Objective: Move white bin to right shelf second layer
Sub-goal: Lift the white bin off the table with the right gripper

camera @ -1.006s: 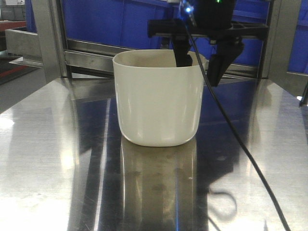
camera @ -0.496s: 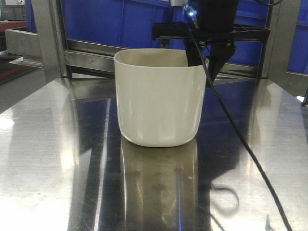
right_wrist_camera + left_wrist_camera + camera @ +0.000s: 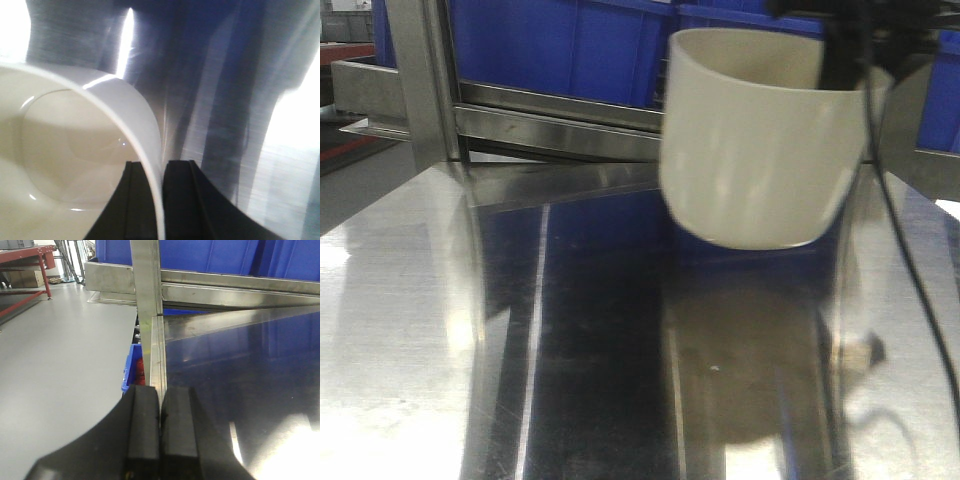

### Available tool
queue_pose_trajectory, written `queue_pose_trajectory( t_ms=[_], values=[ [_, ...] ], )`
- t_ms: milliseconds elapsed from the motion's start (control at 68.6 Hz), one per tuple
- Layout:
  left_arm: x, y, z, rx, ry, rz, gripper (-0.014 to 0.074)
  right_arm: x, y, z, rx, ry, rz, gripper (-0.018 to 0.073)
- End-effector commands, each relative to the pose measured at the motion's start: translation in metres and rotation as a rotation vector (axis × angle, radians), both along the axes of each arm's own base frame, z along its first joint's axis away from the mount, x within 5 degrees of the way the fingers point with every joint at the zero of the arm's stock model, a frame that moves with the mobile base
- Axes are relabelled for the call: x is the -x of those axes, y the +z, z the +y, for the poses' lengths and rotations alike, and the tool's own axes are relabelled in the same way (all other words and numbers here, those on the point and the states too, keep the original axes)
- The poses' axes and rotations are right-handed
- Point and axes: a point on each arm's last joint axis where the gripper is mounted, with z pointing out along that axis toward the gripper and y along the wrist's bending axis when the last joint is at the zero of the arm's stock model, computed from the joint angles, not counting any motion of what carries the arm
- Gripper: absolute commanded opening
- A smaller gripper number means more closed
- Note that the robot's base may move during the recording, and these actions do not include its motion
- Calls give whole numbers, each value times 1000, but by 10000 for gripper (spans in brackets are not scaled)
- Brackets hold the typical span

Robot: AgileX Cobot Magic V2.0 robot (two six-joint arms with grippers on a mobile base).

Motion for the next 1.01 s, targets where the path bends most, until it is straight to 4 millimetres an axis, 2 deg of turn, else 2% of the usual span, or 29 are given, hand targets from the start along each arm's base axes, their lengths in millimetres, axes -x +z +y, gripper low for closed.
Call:
queue_pose_trajectory(
  t_ms=[0, 175, 335, 991],
  values=[
    [-1, -4, 0, 14, -3, -63, 85, 14, 28, -24, -14, 0, -185, 60],
    [-1, -4, 0, 14, -3, -63, 85, 44, 19, -74, 12, -145, -240, 60],
    [-1, -4, 0, 14, -3, -63, 85, 76, 15, -97, 21, -236, -317, 60],
    [-1, -4, 0, 14, -3, -63, 85, 208, 4, -92, 13, -259, -675, 60]
  ],
)
